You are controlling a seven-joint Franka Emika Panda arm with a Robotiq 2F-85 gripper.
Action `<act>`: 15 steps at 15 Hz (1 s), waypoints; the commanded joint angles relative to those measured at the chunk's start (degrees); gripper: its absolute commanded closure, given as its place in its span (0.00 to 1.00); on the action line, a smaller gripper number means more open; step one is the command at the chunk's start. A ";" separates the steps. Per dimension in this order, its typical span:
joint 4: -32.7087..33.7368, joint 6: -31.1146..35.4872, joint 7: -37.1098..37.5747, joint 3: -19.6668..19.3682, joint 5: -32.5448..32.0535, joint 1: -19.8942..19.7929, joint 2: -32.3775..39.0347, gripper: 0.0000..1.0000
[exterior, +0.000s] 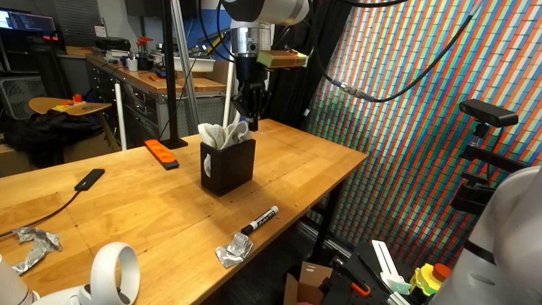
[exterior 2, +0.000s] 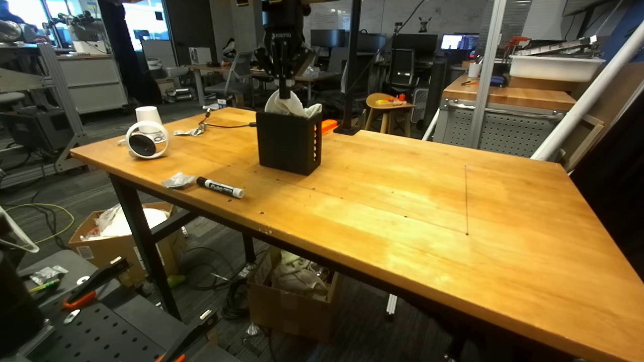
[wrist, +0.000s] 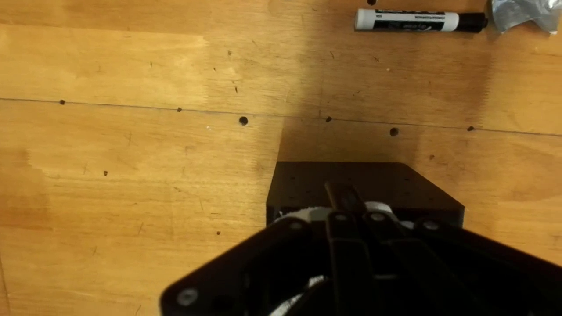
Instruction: Put the towel deep inside the black object
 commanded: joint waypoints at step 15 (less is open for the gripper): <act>5.33 5.76 -3.29 1.21 7.92 0.76 7.67 1.00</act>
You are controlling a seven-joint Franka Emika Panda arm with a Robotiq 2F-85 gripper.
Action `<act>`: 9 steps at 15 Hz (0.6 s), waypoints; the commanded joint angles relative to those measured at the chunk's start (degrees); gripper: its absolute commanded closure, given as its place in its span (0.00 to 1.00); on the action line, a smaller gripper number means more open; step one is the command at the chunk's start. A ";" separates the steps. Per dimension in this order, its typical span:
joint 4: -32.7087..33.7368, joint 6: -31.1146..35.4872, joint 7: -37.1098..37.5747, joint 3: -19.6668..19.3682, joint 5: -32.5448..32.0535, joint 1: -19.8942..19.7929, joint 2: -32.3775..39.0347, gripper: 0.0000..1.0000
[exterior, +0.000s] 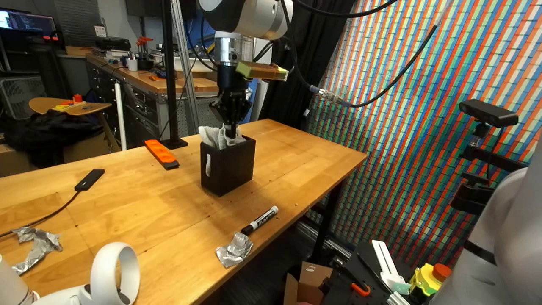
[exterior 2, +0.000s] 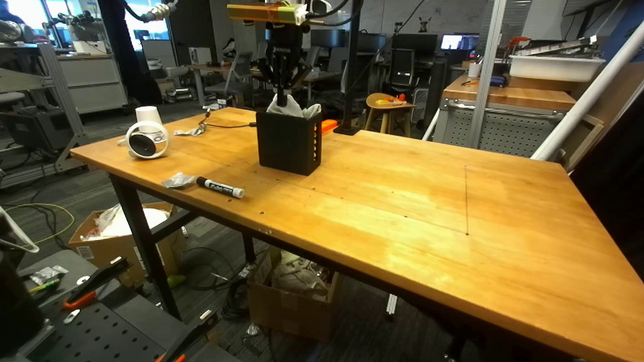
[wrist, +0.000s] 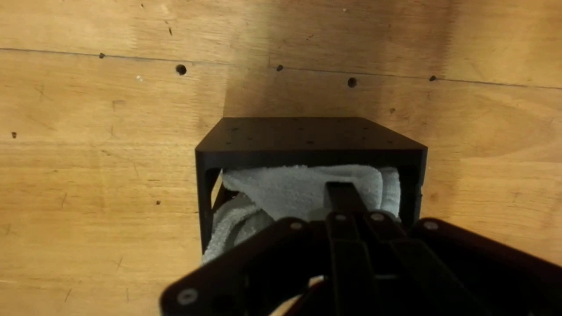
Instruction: Put the towel deep inside the black object
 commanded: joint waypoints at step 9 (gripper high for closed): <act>-0.39 8.73 -0.94 1.07 -3.39 0.96 4.74 1.00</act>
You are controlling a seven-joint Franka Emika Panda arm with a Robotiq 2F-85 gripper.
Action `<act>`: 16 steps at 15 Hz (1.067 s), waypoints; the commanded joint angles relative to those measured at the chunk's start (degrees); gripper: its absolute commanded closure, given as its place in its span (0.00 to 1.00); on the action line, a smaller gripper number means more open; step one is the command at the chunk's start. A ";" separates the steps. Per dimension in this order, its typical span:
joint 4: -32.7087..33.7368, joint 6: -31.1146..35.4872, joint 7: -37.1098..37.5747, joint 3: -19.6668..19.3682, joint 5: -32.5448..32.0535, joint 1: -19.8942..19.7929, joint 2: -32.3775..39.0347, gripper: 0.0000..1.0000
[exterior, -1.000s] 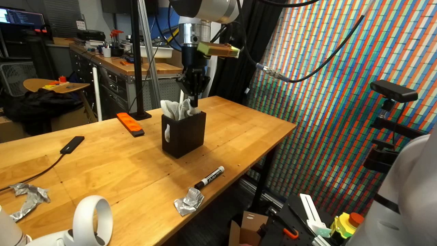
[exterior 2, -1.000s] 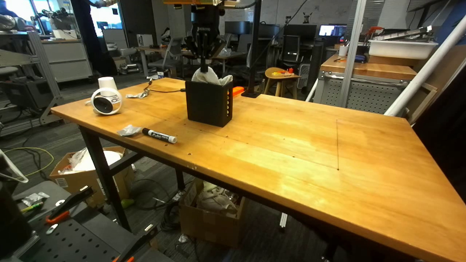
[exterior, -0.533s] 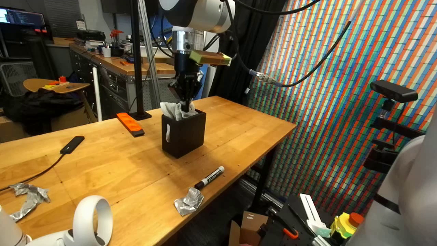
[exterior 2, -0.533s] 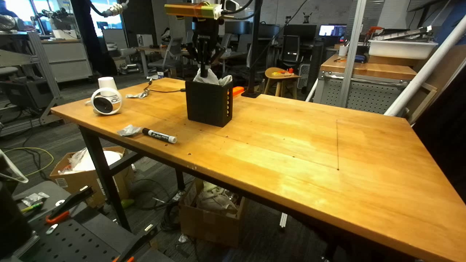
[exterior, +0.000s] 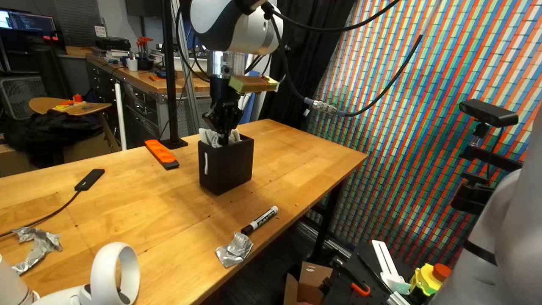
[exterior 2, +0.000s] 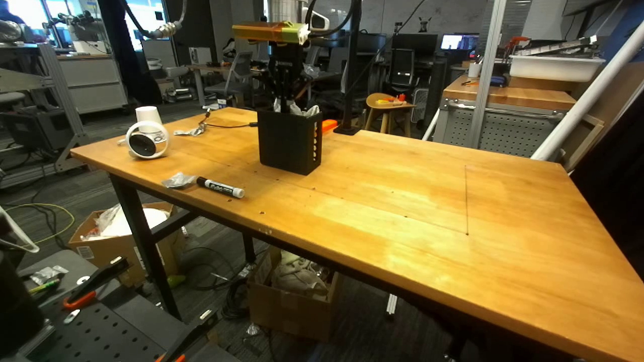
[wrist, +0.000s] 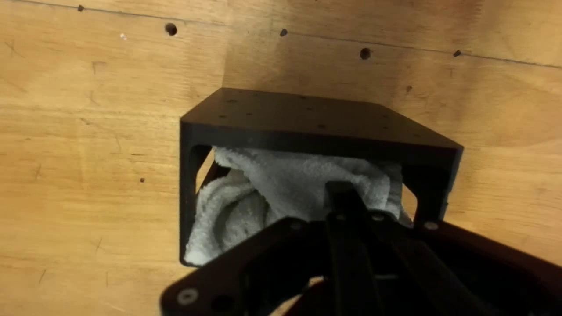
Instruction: Put the towel deep inside the black object
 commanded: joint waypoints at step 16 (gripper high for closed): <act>-0.26 -2.02 -0.85 1.30 -4.26 1.43 4.03 1.00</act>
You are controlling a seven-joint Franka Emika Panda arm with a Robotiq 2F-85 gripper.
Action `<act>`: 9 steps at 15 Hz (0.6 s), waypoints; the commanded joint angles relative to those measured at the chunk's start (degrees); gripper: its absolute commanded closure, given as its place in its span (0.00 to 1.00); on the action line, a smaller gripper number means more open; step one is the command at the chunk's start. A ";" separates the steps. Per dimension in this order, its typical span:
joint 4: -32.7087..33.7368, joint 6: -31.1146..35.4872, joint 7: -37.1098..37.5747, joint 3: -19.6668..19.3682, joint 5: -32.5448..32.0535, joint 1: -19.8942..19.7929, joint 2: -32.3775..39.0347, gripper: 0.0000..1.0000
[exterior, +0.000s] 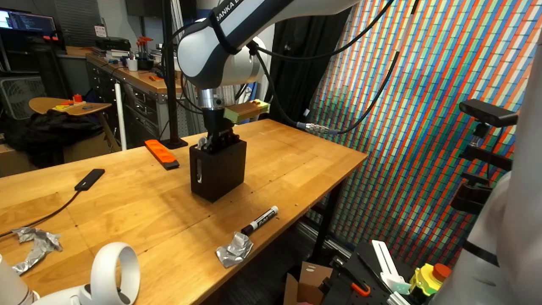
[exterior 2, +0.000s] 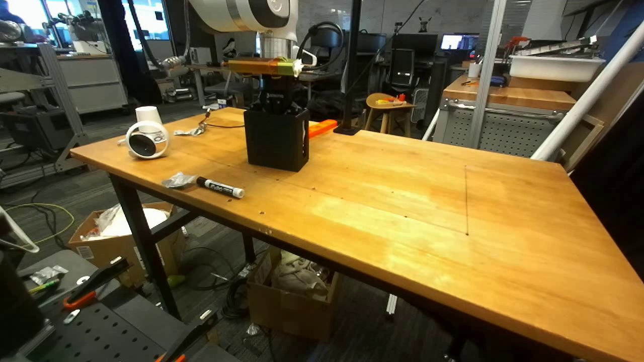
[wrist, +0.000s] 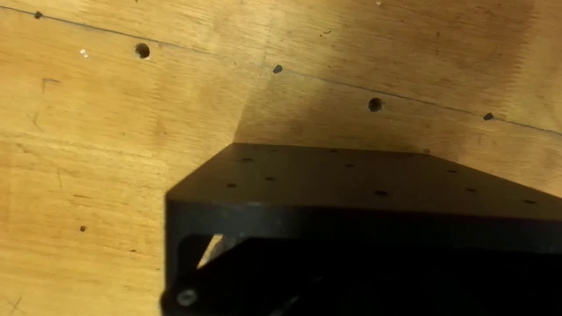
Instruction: Put the towel deep inside the black object
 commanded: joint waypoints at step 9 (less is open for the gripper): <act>5.74 -1.30 -0.45 -0.25 2.02 -1.03 -8.88 1.00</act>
